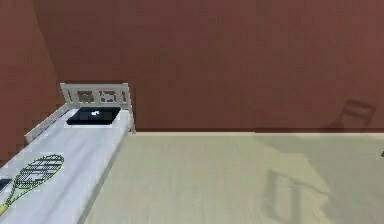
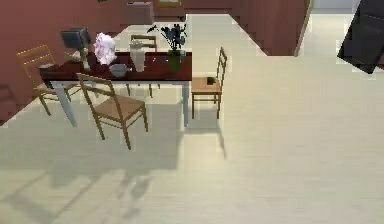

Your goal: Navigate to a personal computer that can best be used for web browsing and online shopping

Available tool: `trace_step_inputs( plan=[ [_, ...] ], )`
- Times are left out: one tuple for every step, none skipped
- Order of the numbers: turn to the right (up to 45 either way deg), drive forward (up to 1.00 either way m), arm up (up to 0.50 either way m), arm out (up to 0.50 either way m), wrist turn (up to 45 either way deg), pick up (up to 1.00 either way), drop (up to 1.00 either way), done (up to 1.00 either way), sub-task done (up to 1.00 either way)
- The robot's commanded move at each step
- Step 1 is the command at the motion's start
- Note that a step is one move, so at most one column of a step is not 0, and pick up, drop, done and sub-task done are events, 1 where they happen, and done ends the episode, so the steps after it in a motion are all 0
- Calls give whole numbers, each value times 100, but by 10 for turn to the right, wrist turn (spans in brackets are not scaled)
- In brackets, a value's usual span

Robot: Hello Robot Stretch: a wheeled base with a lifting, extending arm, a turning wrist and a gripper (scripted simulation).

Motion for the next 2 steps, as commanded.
trace_step_inputs(
  plan=[
    [0, 100, 0, 0, 0, 0, 0, 0, 0],
    [-30, 0, 0, 0, 0, 0, 0, 0, 0]
  ],
)
